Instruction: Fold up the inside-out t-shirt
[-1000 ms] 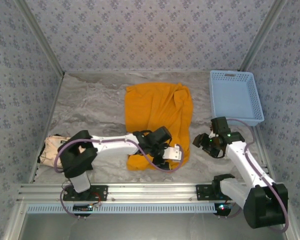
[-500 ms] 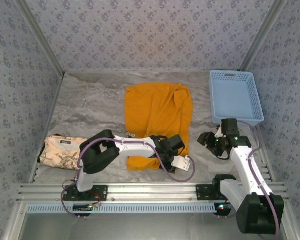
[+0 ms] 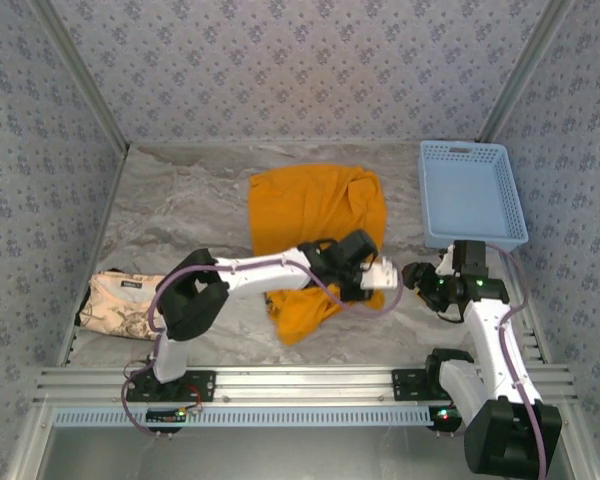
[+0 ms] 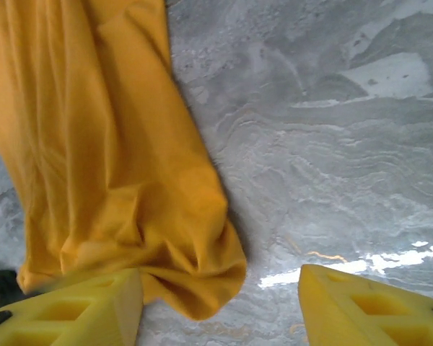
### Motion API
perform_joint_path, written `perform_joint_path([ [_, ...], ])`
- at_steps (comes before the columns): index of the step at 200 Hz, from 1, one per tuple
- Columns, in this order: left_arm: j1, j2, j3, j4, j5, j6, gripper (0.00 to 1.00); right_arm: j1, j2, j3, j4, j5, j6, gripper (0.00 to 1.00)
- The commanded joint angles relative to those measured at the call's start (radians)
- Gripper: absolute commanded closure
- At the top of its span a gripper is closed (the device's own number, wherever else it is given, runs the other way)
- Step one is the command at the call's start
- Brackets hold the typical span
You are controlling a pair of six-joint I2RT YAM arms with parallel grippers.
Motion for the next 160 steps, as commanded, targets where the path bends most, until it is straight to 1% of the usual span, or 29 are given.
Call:
perform_joint_path([
  [1,0.075,-0.013,0.041,0.061,0.030,-0.182,1.00,0.030,-0.008,-0.042,0.021,-0.071,0.003,0.36],
  [19,0.107,-0.010,0.059,0.077,0.054,-0.226,1.00,0.103,-0.007,-0.086,0.081,-0.124,0.020,0.34],
  [27,0.117,-0.007,0.065,0.077,0.066,-0.231,1.00,0.159,-0.011,-0.106,0.136,-0.145,0.029,0.33],
  [38,0.132,-0.006,0.066,0.088,0.088,-0.246,1.00,0.245,-0.010,-0.125,0.207,-0.136,0.029,0.32],
  [46,0.144,-0.007,0.066,0.098,0.102,-0.261,1.00,0.327,-0.009,-0.128,0.251,-0.102,0.016,0.30],
  [54,0.154,-0.010,0.066,0.103,0.111,-0.279,1.00,0.414,-0.004,-0.124,0.279,-0.023,-0.007,0.29],
  [61,0.161,-0.014,0.065,0.106,0.117,-0.295,1.00,0.472,0.003,-0.126,0.313,0.026,-0.028,0.29],
  [69,0.169,-0.021,0.062,0.111,0.122,-0.310,1.00,0.524,0.017,-0.132,0.368,0.049,-0.051,0.29],
  [91,0.185,-0.037,0.046,0.132,0.127,-0.329,1.00,0.608,0.084,-0.148,0.524,0.058,-0.070,0.29],
  [110,0.194,-0.043,0.044,0.142,0.138,-0.355,1.00,0.671,0.169,-0.129,0.598,0.100,-0.071,0.29],
  [123,0.198,-0.046,0.044,0.141,0.140,-0.362,1.00,0.706,0.215,-0.139,0.666,0.133,-0.060,0.30],
  [142,0.206,-0.054,0.034,0.150,0.130,-0.362,1.00,0.752,0.267,-0.176,0.803,0.136,-0.058,0.32],
  [154,0.216,-0.062,0.027,0.155,0.127,-0.378,1.00,0.787,0.301,-0.189,0.873,0.159,-0.054,0.33],
  [160,0.223,-0.068,0.021,0.163,0.127,-0.391,1.00,0.804,0.324,-0.187,0.907,0.164,-0.052,0.37],
])
